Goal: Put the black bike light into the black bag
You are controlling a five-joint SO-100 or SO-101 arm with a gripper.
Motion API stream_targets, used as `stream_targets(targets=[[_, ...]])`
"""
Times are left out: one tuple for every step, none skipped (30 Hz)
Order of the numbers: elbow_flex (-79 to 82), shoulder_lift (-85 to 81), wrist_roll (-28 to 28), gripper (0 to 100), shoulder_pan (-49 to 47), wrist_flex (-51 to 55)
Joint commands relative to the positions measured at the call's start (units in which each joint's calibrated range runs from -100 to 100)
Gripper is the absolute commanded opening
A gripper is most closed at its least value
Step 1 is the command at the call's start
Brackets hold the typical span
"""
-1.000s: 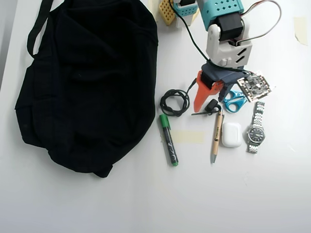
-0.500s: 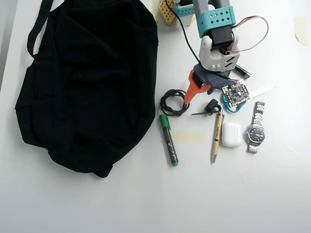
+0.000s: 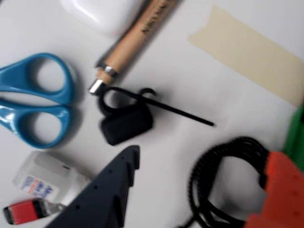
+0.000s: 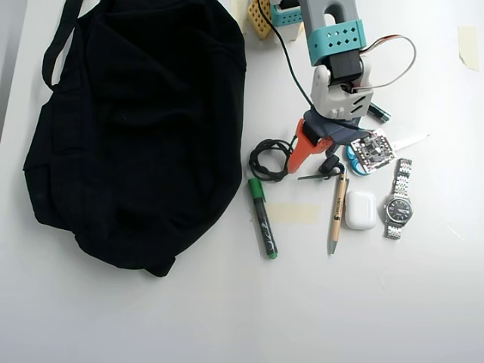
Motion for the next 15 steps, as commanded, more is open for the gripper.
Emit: stream_targets(targets=[[-0.7,-0.4,-0.3,37,-2.2,-2.0],[-0.9,-0.4,-0.7,37,-2.5,-2.1],[-1.1,-0.4,-1.4,37,-3.0,-2.1],[-1.2,-0.5,-2.1,37,-3.6,-2.1],[-1.2,-0.5,-2.5,37,-4.3,-2.2],[-1.3,-0.5,-3.1,37,-5.1,-2.4],[-1.3,-0.5,-3.7,37,-5.7,-2.8],[-1.3,-0.5,-4.1,37,-6.3,-3.3],[-1.3,-0.5,-4.4,37,-6.7,-3.6],[-1.3,-0.5,-4.7,37,-7.2,-3.9],[-1.3,-0.5,-5.1,37,-7.6,-4.2],[-1.3,-0.5,-5.1,37,-7.9,-4.2],[-1.3,-0.5,-5.1,36,-8.2,-4.3],[-1.4,-0.5,-5.2,35,-8.4,-4.3],[-1.5,-0.5,-5.2,34,-8.5,-4.3]])
